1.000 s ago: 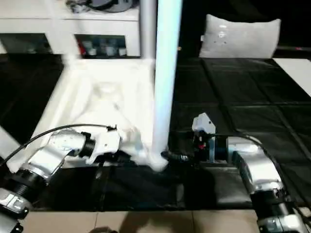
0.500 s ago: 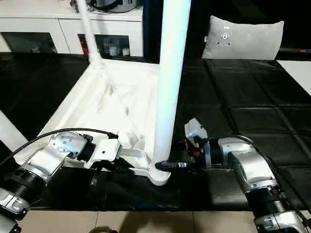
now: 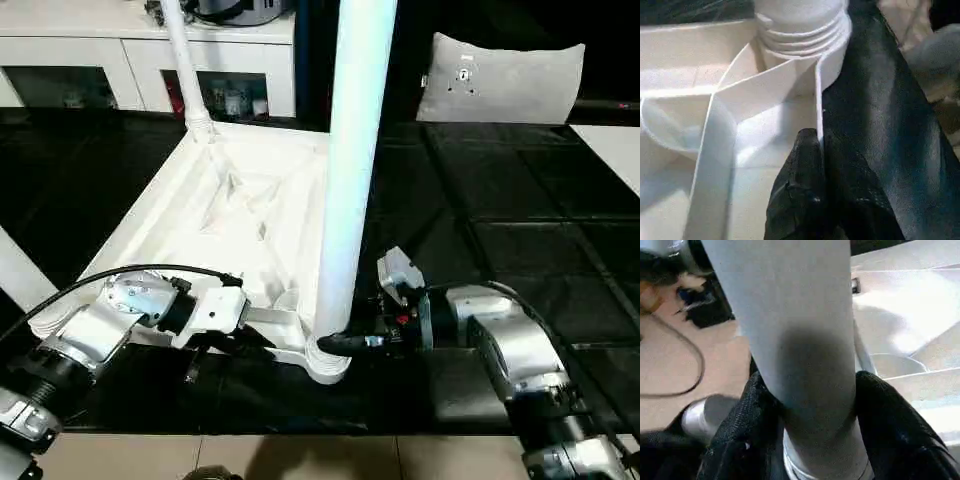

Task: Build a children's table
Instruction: Rotate leg to tighten

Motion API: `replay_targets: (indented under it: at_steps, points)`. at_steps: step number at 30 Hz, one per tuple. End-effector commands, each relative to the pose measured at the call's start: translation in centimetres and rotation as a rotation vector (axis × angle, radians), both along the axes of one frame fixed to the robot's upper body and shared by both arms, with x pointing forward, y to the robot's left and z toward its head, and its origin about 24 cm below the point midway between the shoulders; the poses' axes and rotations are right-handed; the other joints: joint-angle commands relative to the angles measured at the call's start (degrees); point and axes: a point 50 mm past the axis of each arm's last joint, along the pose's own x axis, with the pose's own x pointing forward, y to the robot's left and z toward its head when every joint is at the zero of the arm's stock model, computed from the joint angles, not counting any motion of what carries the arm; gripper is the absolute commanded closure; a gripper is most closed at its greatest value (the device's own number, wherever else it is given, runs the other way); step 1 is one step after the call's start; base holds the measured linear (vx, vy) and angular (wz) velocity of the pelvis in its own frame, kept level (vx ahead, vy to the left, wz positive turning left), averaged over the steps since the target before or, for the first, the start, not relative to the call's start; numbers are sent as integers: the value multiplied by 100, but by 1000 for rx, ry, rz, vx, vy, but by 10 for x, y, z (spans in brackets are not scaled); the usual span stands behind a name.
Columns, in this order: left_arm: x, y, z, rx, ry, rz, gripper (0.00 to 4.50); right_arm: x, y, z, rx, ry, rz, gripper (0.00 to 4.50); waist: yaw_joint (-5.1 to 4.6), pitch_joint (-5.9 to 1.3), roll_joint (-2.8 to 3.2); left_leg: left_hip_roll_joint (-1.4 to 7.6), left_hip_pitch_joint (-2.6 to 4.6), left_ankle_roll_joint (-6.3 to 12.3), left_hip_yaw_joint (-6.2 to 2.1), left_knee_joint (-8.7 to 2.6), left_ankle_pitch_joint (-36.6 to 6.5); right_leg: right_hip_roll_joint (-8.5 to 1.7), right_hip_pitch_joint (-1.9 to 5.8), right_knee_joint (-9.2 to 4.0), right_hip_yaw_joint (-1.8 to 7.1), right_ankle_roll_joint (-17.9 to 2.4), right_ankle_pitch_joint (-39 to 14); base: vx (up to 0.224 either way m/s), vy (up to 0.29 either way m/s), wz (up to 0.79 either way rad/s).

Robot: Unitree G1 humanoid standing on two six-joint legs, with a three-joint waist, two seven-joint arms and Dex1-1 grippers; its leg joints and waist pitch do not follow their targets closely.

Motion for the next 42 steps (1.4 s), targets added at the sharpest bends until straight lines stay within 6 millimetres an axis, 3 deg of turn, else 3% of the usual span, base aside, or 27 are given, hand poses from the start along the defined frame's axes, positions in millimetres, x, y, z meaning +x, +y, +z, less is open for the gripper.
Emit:
replay_targets:
  at_steps: [1, 2, 4, 8, 9, 11, 13, 14, 17, 20, 21, 23, 25, 26, 30, 33, 35, 39, 41, 42]
  points:
    - [-2, -26, 2, -67, 4, 76, 450, 10, 18, -4, -42, -18, -176, 252, -62, -257, -69, 214, 21, 78, -41, -441, -1294, -385, 236, -519, 306, -943, -2034, 0, 0, 0]
    - [-2, -31, 3, -82, -6, 111, 450, 17, 24, -7, -53, -23, -269, 253, -73, -240, -50, 209, 30, 14, -57, -451, -1388, -396, 224, -550, 304, -858, -2340, 0, 0, 0]
    - [-1, -41, 6, -105, -18, 180, 450, 27, 34, -11, -76, -17, -420, 254, -237, -234, -58, 171, -18, -163, -118, -488, -1597, -392, 255, -628, 252, -460, -3082, 0, 0, 0]
    - [5, -54, 8, -146, -26, 277, 450, 44, 40, -16, -114, 8, -649, 257, -484, -237, -57, 145, -15, -157, -147, -472, -1808, -364, 200, -680, 230, -386, -3131, 0, 0, 0]
    - [10, -61, 9, -146, -48, 353, 450, 52, 45, -16, -140, -6, -760, 257, -520, -236, -58, 142, 0, -147, -140, -462, -1832, -354, 170, -690, 234, -406, -3108, 0, 0, 0]
    - [13, -65, 9, -135, -64, 397, 450, 56, 49, -16, -143, -25, -801, 257, -540, -253, -69, 128, 16, -69, -126, -444, -1775, -356, 158, -695, 253, -451, -3001, 0, 0, 0]
    - [15, -68, 10, -123, -86, 428, 450, 57, 53, -15, -107, -29, -807, 257, -522, -264, -64, 149, 9, 36, -104, -448, -1609, -338, 161, -657, 287, -587, -2538, 0, 0, 0]
    - [16, -68, 10, -116, -93, 436, 450, 57, 54, -14, -100, -38, -815, 203, -517, -273, -60, 158, -9, 58, -106, -453, -1519, -335, 180, -634, 295, -634, -2351, 0, 0, 0]
    - [17, -64, 8, -86, -119, 443, 450, 55, 50, -9, -75, -68, -814, 189, -482, -304, -42, 172, -14, 138, -77, -436, -1174, -313, 205, -538, 322, -898, -1453, 0, 0, 0]
    - [17, -60, 7, -80, -125, 442, 450, 52, 44, -7, -69, -106, -786, 161, -376, -357, -27, 169, -9, 256, -45, -378, -653, -318, 242, -446, 342, -1113, -601, 60, -13, 5]
    - [17, -56, 6, -69, -134, 435, 450, 49, 38, -5, -42, -120, -755, 149, -309, -404, -41, 151, -50, 433, -43, -337, -148, -303, 294, -335, 335, -1256, 243, 52, -12, 2]
    - [16, -51, 4, -58, -145, 412, 450, 45, 29, -1, 1, -127, -716, 128, -269, -412, -42, 145, -68, 625, -39, -309, 19, -290, 294, -294, 329, -1342, 699, 26, -6, 1]
    - [13, -46, 1, -61, -142, 349, 450, 37, 16, 2, 15, -137, -634, 117, -253, -391, -50, 158, -77, 728, -30, -313, -130, -303, 292, -327, 316, -1343, 516, 0, 0, 0]
    - [12, -44, 0, -57, -135, 345, 450, 35, 12, 2, 7, -141, -616, 111, -234, -363, -41, 169, -68, 722, -29, -330, -368, -310, 286, -380, 308, -1290, 114, 0, 0, 0]
    - [7, -38, -4, -44, -116, 254, 450, 30, -10, 6, -16, -166, -513, 75, -196, -317, -41, 195, -23, 407, -32, -373, -988, -329, 238, -506, 308, -1016, -1205, 0, 0, 0]
    - [5, -32, -5, -11, -129, 172, 450, 26, -21, 12, -20, -173, -428, 53, -164, -309, -29, 196, -12, 325, -43, -394, -1132, -324, 212, -538, 306, -905, -1499, 0, 0, 0]
    - [4, -30, -6, 0, -132, 142, 450, 25, -24, 13, -22, -170, -400, 38, -144, -327, -47, 213, 6, 352, -32, -377, -1040, -332, 212, -510, 329, -956, -1250, 0, 0, 0]
    - [-2, -25, -3, -1, -111, -2, 450, 17, -29, 18, -50, -137, -235, 6, -122, -339, -56, 207, -34, 442, -37, -366, -889, -333, 237, -466, 314, -1050, -1016, 0, 0, 0]
    - [-7, -21, -2, 6, -81, -80, 450, 11, -29, 18, -75, -118, -128, 6, -96, -350, -79, 215, -41, 490, -27, -349, -773, -330, 236, -438, 307, -1112, -878, 0, 0, 0]
    - [-8, -18, -2, 18, -71, -110, 450, 8, -28, 17, -76, -97, -66, 35, -82, -354, -75, 225, -43, 525, -25, -343, -687, -334, 227, -413, 310, -1175, -747, 0, 0, 0]
